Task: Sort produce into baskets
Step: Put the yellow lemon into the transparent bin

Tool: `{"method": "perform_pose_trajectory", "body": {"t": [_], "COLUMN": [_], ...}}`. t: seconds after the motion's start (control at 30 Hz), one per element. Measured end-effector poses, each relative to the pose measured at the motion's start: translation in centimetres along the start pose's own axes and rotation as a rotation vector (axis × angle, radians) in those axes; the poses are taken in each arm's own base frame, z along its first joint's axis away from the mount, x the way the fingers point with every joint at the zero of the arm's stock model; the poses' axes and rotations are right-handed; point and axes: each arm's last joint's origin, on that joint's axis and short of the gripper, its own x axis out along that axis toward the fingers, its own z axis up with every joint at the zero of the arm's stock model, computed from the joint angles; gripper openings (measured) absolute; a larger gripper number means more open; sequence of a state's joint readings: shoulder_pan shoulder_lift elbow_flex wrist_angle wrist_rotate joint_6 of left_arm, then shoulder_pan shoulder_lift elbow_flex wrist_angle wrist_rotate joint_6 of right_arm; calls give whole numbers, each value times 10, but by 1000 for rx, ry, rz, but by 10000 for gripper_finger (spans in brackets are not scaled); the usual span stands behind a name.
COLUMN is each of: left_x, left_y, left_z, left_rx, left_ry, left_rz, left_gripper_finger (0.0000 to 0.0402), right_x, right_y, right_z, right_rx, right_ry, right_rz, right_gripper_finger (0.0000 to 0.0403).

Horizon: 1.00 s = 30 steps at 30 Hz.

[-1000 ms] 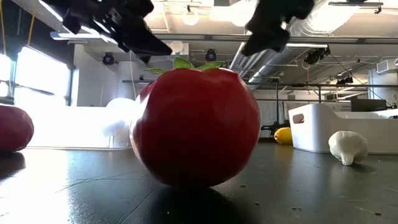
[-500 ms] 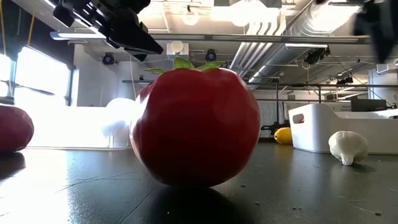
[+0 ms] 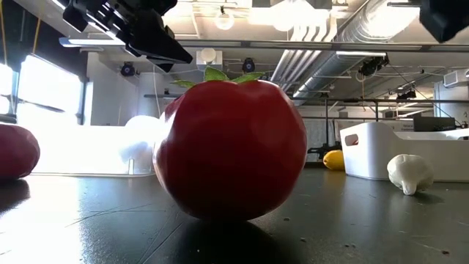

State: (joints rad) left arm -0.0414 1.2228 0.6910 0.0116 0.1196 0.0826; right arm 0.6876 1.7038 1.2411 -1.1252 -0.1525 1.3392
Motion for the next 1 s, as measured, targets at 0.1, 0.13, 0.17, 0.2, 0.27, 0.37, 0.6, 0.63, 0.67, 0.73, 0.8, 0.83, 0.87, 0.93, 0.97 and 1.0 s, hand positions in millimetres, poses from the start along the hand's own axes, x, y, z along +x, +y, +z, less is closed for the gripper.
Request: {"method": "perform_pose_trajectory", "body": {"t": [0.1,0.13,0.17,0.2,0.27,0.37,0.6,0.63,0.67,0.73,0.8,0.83,0.87,0.93,0.97,1.0], "left_x": [0,0,0,0,0,0,0,0,0,0,0,0,0,0,0,0], "left_y": [0,0,0,0,0,0,0,0,0,0,0,0,0,0,0,0], "left_z": [0,0,0,0,0,0,0,0,0,0,0,0,0,0,0,0], "left_rx": [-1,-1,-1,-1,-1,-1,-3,-3,-5,-23,-33,-38,-38,-38,-38,-38], "left_ry": [0,0,0,0,0,0,0,0,0,0,0,0,0,0,0,0], "left_rz": [0,0,0,0,0,0,0,0,0,0,1,1,1,1,1,1], "left_gripper_finger": [0,0,0,0,0,0,0,0,0,0,0,0,0,0,0,0], "right_x": [8,10,13,15,20,26,37,39,41,45,50,52,54,59,61,63], "right_y": [1,1,1,1,2,3,5,6,6,7,9,10,10,11,11,12], "right_z": [1,1,1,1,2,2,4,4,4,5,6,7,7,8,8,8], "right_rx": [-10,-21,-24,-33,-51,-60,-76,-82,-85,-98,-110,-115,-118,-127,-130,-131], "right_ry": [31,49,61,72,97,124,164,168,173,183,190,197,205,218,224,228], "right_rz": [-45,-57,-74,-88,-105,-128,-164,-170,-176,-186,-191,-192,-196,-209,-213,-217], "right_gripper_finger": [299,300,300,300,300,300,300,300,300,300,300,300,300,299,297,293]}}
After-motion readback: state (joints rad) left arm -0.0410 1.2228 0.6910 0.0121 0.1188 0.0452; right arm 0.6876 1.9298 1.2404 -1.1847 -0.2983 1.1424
